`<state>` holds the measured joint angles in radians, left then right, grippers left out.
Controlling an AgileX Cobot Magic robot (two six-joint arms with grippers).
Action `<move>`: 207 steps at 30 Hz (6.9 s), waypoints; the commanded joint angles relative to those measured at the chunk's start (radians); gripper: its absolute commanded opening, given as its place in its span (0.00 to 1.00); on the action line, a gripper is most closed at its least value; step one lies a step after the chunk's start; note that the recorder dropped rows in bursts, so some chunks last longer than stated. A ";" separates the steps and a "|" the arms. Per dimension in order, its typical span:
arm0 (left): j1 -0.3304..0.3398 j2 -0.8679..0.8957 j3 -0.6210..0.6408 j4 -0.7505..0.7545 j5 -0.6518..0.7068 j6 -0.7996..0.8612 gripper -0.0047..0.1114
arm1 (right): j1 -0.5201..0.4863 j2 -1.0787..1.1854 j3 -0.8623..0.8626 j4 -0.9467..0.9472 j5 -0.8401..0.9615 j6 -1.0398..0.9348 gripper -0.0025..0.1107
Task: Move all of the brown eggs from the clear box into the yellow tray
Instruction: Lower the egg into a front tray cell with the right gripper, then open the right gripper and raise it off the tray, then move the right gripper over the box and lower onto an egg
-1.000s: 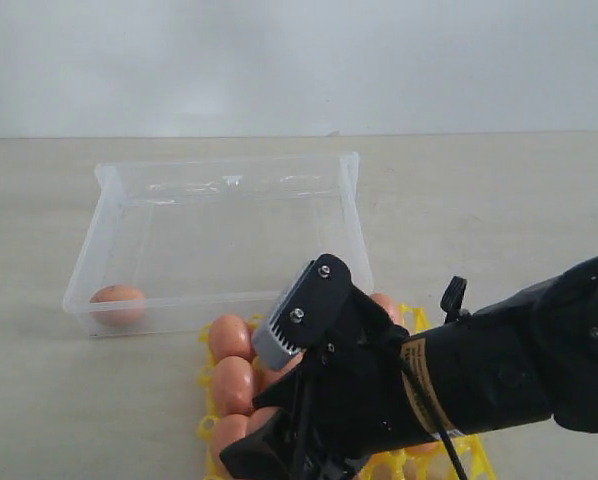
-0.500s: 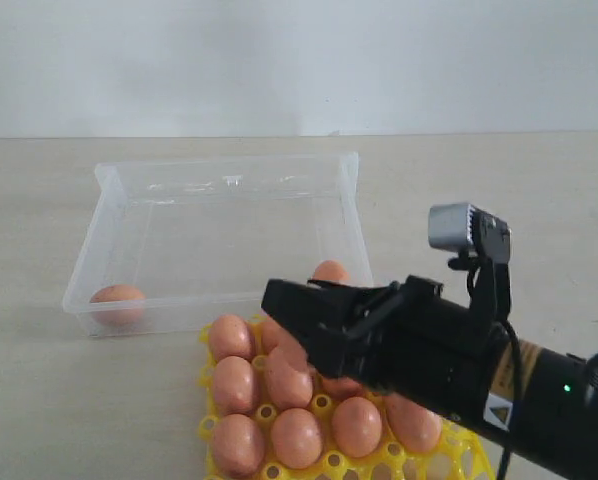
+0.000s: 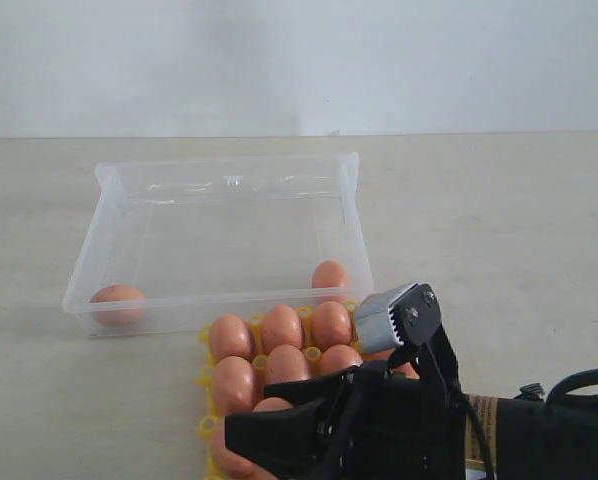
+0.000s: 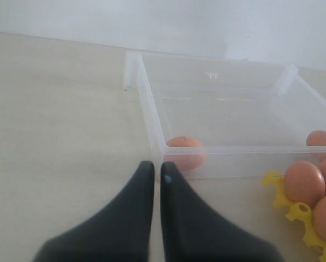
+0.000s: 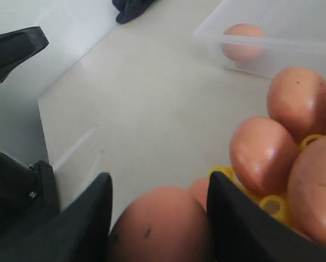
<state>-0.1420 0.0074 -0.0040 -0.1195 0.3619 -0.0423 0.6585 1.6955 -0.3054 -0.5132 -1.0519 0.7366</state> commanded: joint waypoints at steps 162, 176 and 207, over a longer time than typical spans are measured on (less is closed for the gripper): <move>-0.002 0.004 0.004 0.004 -0.007 0.004 0.08 | 0.060 0.699 -1.731 0.525 1.776 -1.205 0.54; -0.002 0.004 0.004 0.004 -0.007 0.004 0.08 | 0.060 0.689 -1.789 0.643 1.851 -1.312 0.54; -0.002 0.004 0.004 0.004 -0.007 0.004 0.08 | 0.060 0.768 -1.971 0.660 2.013 -1.271 0.51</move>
<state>-0.1420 0.0074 -0.0040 -0.1195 0.3619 -0.0423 0.7180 2.4727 -2.2696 0.1462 0.9699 -0.5216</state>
